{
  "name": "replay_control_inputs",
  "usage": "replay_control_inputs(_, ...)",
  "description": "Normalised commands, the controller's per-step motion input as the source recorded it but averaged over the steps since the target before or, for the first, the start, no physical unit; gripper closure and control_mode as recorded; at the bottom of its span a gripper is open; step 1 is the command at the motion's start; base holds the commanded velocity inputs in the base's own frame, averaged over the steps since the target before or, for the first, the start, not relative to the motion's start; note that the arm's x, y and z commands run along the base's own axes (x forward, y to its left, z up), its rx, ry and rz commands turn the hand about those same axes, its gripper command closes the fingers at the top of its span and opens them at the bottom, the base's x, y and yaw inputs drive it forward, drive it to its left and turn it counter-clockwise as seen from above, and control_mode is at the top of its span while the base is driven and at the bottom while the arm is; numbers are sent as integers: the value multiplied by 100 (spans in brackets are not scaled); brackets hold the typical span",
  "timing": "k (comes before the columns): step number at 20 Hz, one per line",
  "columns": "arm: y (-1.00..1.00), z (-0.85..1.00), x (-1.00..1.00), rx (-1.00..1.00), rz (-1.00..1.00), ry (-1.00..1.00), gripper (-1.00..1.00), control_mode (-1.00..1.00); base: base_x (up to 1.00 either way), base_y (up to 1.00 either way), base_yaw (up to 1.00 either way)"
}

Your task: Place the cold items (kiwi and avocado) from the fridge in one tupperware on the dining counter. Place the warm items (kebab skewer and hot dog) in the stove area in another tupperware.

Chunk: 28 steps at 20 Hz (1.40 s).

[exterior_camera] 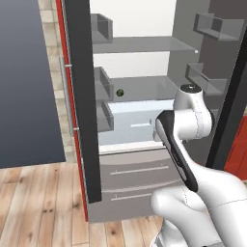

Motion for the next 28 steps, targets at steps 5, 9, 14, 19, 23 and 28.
replay_control_inputs(5, 0, 0, 0, 0, 0, 0, -100, 100, 30, 5, 0)
replay_control_inputs(9, 0, 0, 0, 0, 0, 0, -100, 100, 79, -13, 0)
replay_control_inputs(14, 0, 0, 0, 0, 0, 0, -100, 100, 51, -3, 0)
replay_control_inputs(19, 0, 0, 0, 0, 0, 0, -100, 100, 71, -26, 3)
replay_control_inputs(23, 0, 0, 0, 0, 0, 0, -100, 100, 42, -8, 2)
replay_control_inputs(28, 0, 0, 0, 0, 0, 0, -100, 100, 23, 0, 1)
